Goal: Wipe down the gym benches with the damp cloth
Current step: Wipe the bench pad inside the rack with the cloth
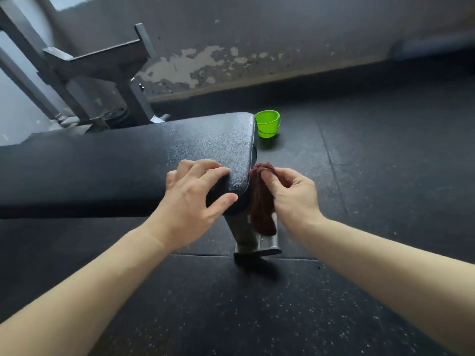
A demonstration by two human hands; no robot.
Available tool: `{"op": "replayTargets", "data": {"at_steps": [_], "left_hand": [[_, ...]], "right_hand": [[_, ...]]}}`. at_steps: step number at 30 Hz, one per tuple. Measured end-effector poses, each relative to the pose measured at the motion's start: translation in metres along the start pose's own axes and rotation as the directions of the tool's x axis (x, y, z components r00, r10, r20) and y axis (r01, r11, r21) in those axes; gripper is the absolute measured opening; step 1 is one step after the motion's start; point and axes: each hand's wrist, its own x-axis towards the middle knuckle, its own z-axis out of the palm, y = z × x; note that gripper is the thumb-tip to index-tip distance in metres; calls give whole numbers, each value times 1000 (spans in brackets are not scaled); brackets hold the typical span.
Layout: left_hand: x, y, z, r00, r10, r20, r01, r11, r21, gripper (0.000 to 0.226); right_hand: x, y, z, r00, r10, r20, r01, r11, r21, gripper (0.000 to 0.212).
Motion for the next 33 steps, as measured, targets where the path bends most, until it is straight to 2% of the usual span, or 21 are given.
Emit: {"op": "replayTargets", "data": {"at_steps": [2,5,7,9,13,18,19,21,23,27,31,33], "left_hand": [[5,1,-4,999,-8,31,7,1000,15,59],[15,2,-11,993,-6,116,-1,999,55,68],[25,3,-15,980,2,200,-22,995,100,78],[36,3,-19,958,-17,285,-24,989,143,86],[50,0,-20,931,-44,363,-49,968,245,97],[50,-3,-16,932,-36,360,-28,985,170,96],[49,-4,-16,930,-38,367,-25,986,166,96],[51,-4,-18,923,-33,382,-37,984,175,96],[54,-3,-20,917,-27,398,-59,977,203,94],[61,0,-17,917,-61,393,-43,967,251,90],[80,-7,-11,919,-130,373,22,960,281,97],[88,-14,-8,923,-155,353,47,954,294,98]], "right_hand": [[-5,5,5,999,-2,37,3,1000,-23,12],[-16,11,4,983,-73,170,81,996,-40,17],[-19,12,2,971,-121,207,155,976,-154,21],[-20,9,-2,973,-145,180,191,943,-273,19],[-29,6,-2,978,-114,176,124,991,-42,21],[2,5,13,999,41,34,-44,993,105,6],[16,1,17,998,62,-6,-61,992,108,2],[47,-7,26,992,64,-109,-55,995,87,11],[68,-8,33,987,66,-143,-54,995,88,15],[60,2,31,991,70,-112,-65,997,51,26],[20,3,19,996,85,-11,-84,995,60,27],[27,4,22,996,83,-40,-81,995,67,25]]}}
